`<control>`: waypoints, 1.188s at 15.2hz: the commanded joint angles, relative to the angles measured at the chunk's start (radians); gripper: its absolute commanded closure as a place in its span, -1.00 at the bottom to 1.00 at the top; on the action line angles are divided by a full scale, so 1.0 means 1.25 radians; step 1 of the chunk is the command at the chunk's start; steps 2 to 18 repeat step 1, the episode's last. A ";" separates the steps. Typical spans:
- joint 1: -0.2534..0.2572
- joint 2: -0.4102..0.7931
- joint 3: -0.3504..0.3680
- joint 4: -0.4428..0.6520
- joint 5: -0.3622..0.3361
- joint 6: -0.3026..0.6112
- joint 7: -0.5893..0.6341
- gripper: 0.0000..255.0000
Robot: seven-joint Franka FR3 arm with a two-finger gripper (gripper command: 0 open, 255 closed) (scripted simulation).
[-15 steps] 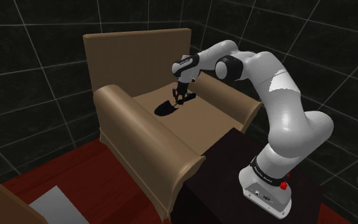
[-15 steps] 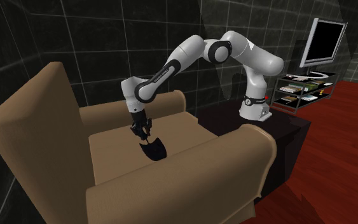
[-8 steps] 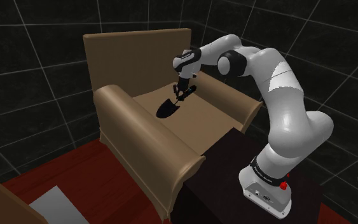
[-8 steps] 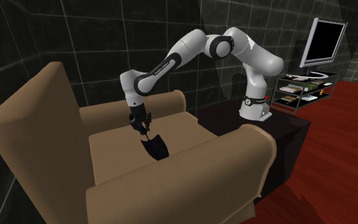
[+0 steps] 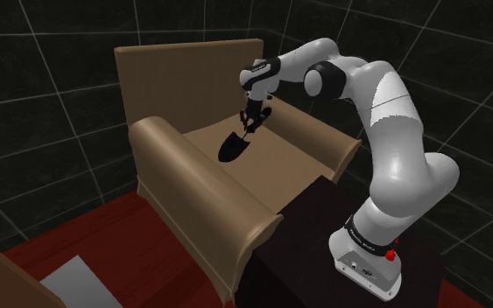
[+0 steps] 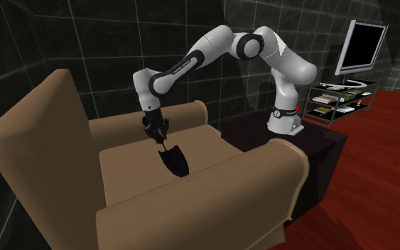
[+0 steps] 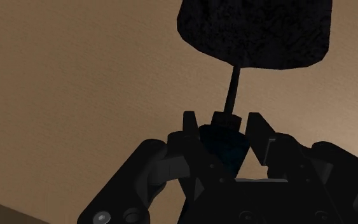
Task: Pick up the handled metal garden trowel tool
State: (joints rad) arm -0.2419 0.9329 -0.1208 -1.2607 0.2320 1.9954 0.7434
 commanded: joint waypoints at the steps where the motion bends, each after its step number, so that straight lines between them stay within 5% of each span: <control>1: 0.000 -0.002 0.000 0.004 -0.001 -0.006 0.001 1.00; 18: 0.000 -0.002 0.000 0.004 -0.001 -0.006 0.001 1.00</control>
